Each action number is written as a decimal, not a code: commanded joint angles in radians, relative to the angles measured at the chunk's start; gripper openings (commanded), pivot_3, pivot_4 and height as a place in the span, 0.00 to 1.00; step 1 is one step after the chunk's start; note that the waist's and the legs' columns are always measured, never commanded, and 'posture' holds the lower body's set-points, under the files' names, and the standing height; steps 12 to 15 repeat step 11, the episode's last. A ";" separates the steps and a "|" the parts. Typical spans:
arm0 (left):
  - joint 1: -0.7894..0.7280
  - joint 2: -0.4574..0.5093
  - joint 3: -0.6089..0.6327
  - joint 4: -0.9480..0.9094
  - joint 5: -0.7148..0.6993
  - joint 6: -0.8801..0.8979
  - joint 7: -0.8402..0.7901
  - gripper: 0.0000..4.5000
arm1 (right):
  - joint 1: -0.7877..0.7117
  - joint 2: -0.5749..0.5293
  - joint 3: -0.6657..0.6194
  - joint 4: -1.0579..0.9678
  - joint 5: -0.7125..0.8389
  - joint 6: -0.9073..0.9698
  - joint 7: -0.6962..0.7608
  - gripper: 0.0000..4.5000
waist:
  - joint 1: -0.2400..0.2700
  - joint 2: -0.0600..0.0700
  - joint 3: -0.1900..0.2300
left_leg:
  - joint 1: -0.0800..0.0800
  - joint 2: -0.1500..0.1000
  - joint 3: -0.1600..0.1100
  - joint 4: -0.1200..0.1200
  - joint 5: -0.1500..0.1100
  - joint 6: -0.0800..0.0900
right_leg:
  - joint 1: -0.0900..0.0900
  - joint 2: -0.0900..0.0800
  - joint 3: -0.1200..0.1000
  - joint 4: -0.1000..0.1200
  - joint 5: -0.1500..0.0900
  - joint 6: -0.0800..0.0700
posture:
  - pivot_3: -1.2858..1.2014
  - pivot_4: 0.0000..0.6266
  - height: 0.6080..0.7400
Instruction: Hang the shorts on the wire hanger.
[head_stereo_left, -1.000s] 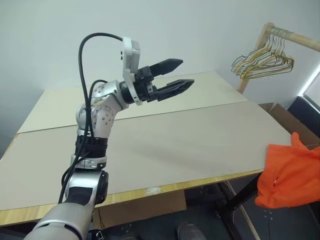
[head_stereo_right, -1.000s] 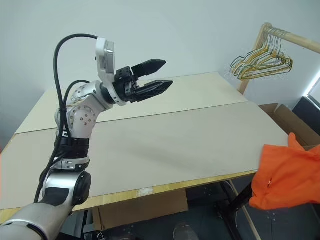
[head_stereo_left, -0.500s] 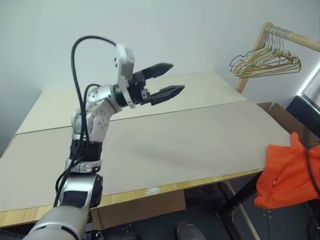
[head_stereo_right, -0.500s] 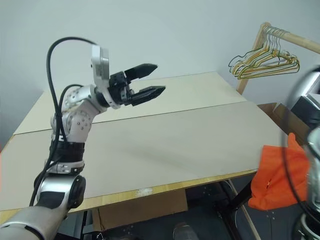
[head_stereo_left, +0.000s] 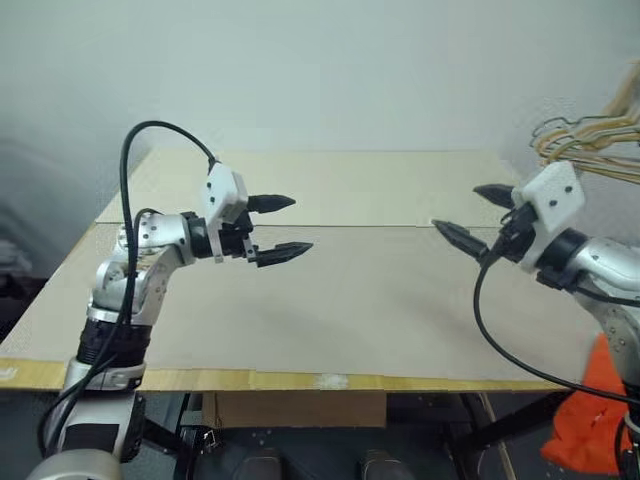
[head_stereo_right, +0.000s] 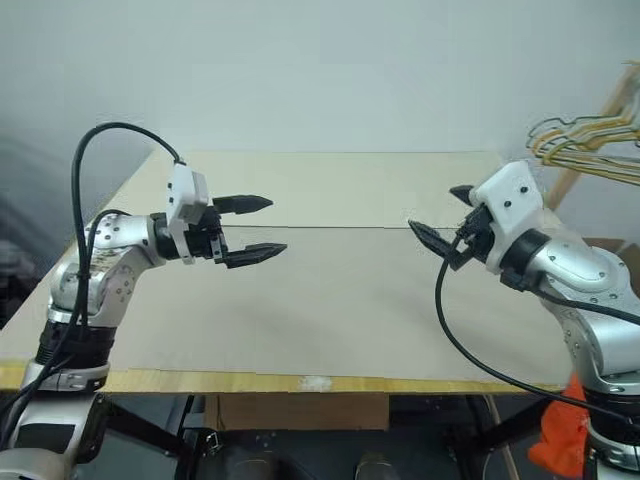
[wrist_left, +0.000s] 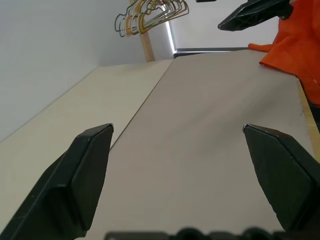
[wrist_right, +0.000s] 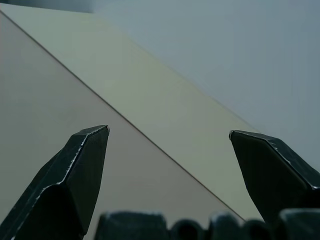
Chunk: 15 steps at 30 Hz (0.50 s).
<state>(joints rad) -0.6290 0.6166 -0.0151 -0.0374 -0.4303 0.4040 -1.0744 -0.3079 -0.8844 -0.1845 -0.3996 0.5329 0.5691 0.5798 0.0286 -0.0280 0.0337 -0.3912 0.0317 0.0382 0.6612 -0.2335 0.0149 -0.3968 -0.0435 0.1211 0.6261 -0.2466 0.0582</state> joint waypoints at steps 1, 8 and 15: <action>-0.022 0.007 0.001 -0.026 0.007 -0.007 0.004 1.00 | 0.013 -0.020 -0.043 -0.009 -0.022 -0.027 0.038 0.99 | 0.014 -0.001 0.000 | 0.000 0.000 0.000 0.000 0.000 0.000 | 0.000 0.000 0.000 0.000 0.000 0.000 | 0.59 0.00 1.00; -0.024 0.002 -0.004 -0.022 0.012 -0.011 0.005 1.00 | 0.087 0.007 -0.071 -0.048 -0.070 -0.040 0.025 0.99 | 0.037 -0.002 0.001 | -0.001 0.000 0.000 0.000 0.000 0.000 | -0.001 0.000 0.000 0.000 0.000 0.000 | 0.59 0.00 1.00; -0.032 0.000 -0.005 -0.017 0.003 0.000 -0.001 1.00 | 0.114 0.017 -0.084 -0.070 -0.074 -0.037 0.024 0.99 | 0.037 -0.002 0.001 | -0.001 0.000 0.000 0.000 0.000 0.000 | -0.002 0.001 0.000 0.001 0.000 0.000 | 0.59 0.00 1.00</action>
